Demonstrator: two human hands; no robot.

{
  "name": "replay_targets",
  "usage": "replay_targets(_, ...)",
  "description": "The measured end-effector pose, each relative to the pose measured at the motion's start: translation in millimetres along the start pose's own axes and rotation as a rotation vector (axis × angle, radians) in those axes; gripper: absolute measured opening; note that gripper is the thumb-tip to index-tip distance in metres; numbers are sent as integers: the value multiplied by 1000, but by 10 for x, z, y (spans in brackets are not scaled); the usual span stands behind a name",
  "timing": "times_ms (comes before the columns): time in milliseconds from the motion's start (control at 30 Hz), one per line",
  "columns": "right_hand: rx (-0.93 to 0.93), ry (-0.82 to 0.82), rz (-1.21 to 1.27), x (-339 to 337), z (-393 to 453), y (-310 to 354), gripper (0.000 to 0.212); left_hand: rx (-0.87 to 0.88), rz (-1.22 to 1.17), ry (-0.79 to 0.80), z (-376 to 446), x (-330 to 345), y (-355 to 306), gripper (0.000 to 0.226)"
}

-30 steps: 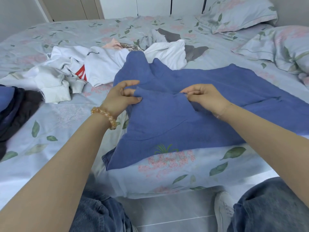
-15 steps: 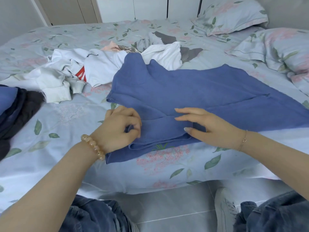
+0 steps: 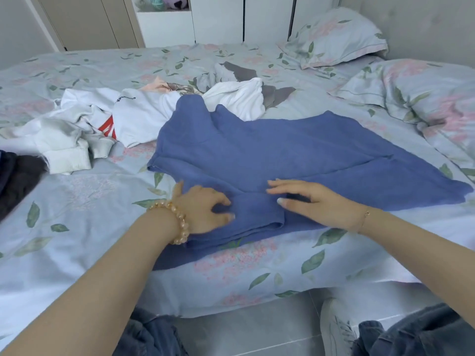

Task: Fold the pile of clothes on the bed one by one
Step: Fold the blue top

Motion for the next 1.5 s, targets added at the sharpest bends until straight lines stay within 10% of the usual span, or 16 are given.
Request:
replay_targets(233,97,-324,-163,-862,508,-690,23,39,-425,-308,955,-197,-87,27)
replay_targets(700,480,-522,-285,-1993,2133,-2010,51,-47,107,-365,2992,100,-320,52)
replay_targets(967,435,-689,-466,-2188,2469,-2293,4,0,58,-462,3142,66,-101,37)
replay_targets(1133,162,-331,-614,-2058,2586,-2120,58,21,11,-512,3190,42,-59,27)
replay_targets(1233,29,-167,-966,-1981,2617,-1939,53,44,-34,-565,3113,-15,-15,23)
replay_targets(1500,-201,-497,-1211,-2407,2003,-1541,17,303,-167,-742,2425,-482,-337,16)
Point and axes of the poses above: each hand's wrist, its own z-axis towards the middle knuckle, its own x-axis out of the palm, y = z × x, the point moved 3 cm from there along z, towards the middle knuckle, and after that the axes turned 10 degrees about -y, right-handed, at the moved point
